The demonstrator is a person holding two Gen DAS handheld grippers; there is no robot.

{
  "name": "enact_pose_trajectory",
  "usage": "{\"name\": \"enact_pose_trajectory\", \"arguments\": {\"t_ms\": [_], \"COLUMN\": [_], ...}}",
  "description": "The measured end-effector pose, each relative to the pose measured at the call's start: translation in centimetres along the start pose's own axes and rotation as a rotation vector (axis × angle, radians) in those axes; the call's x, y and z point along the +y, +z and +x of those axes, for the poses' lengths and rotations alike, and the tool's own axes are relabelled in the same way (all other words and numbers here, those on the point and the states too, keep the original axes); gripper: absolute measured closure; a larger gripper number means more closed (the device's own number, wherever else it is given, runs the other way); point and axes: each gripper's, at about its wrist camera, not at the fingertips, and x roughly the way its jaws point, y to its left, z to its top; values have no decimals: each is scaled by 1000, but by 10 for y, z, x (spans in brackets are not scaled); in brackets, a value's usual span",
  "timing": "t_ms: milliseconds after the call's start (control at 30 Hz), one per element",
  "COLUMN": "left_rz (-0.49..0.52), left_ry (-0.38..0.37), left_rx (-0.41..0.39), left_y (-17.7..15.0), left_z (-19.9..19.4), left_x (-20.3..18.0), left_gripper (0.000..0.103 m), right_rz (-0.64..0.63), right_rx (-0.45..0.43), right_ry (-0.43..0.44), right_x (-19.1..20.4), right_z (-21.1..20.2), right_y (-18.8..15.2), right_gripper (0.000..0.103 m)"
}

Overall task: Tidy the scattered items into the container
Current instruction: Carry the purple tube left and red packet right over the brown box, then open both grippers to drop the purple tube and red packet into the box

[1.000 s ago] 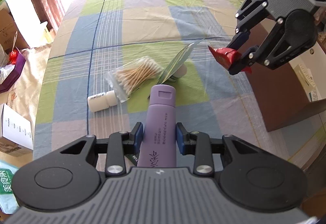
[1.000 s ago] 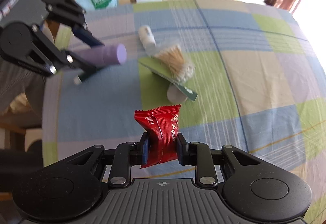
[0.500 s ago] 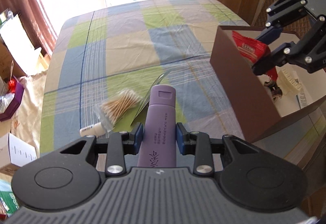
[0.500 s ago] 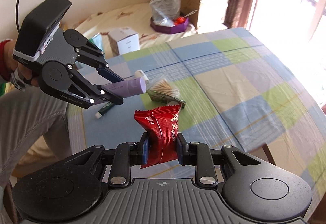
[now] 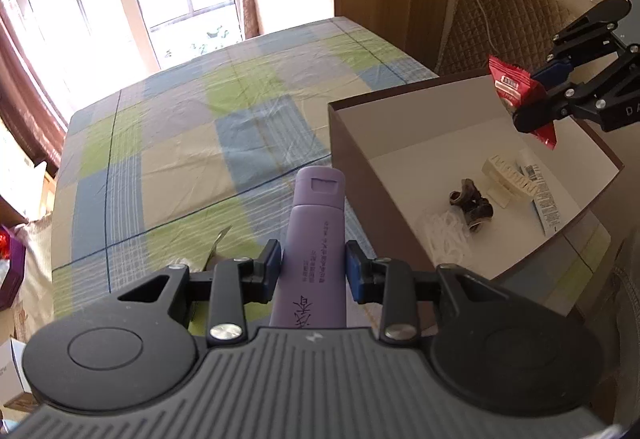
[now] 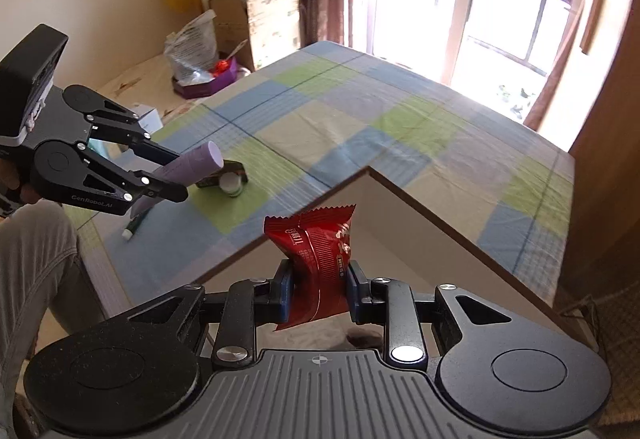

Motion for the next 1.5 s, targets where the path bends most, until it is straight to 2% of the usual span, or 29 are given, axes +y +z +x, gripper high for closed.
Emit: {"name": "enact_pose_trajectory", "arguments": {"t_ms": [367,667,933,1167,1400,1433,1467,1500], "left_rz": [105,76,85,88,73,70,72,71], "left_ry": [-84,-159,-127,-77,-39,-32,-27,-25], "left_rx": [-22,32,87,139,170,171,164,158], "left_y": [46,73,88,87,85,85,85,86], "left_z": [27,72,117,152,176,178,178,178], "left_x": [-58,-84,-96,-97,-93,-92,-92,-92], "left_gripper": [74,74,74,74,73,73,73,72], "right_rz": [201,381,487,497,367,351,339,332], "right_rx": [4,29,16,38,104,107,106,94], "right_ry": [-101,-129,-125,-142,-203,-220,-243,-259], "right_x": [-42,-70,-94,-111,-106,-104,-103,-102], "right_z": [-28,-12,17,54,90,92,93,93], "right_y": [-42,-67,-68,-62,-58,-59,-60,-63], "right_gripper": [74,74,74,74,72,63,39,22]}}
